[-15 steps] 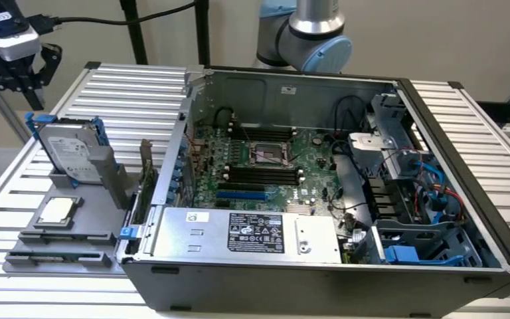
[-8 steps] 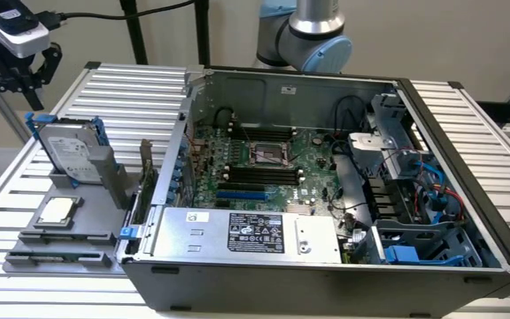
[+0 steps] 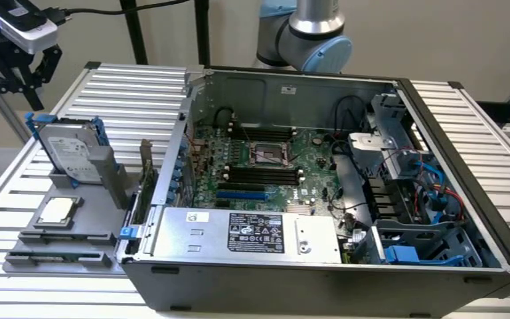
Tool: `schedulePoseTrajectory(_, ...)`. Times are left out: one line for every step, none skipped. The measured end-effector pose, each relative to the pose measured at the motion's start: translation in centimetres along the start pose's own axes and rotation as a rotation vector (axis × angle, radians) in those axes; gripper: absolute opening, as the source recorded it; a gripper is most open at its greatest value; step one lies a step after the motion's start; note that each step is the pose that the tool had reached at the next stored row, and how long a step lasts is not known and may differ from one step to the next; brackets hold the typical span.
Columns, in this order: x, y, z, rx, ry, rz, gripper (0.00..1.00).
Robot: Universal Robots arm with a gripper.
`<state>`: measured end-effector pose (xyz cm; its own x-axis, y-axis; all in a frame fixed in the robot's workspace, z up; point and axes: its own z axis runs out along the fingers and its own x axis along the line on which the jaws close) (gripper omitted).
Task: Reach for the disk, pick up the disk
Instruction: 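Pick up the disk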
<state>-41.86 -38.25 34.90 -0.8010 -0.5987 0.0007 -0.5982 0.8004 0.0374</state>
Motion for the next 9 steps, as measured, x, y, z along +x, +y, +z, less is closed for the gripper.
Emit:
schedulePoseTrajectory(0.0, 0.0, 0.0, 0.0, 0.0007, -0.018, 0.11)
schedulePoseTrajectory(0.0, 0.0, 0.0, 0.0, 0.0014, -0.036, 0.11)
schedulePoseTrajectory(0.0, 0.0, 0.0, 0.0, 0.002, -0.055, 0.11)
schedulePoseTrajectory(0.0, 0.0, 0.0, 0.0001, 0.0027, -0.072, 0.11)
schedulePoseTrajectory(0.0, 0.0, 0.0, 0.0001, 0.0034, -0.09, 0.11)
schedulePoseTrajectory(0.0, 0.01, 0.0, 0.0001, 0.0041, -0.108, 0.11)
schedulePoseTrajectory(0.0, 0.01, 0.0, 0.0001, 0.0047, -0.126, 0.11)
schedulePoseTrajectory(0.0, 0.0, 0.0, 0.0002, 0.0054, -0.144, 0.11)
schedulePoseTrajectory(0.0, 0.0, 0.0, 0.0002, 0.0059, -0.162, 0.11)
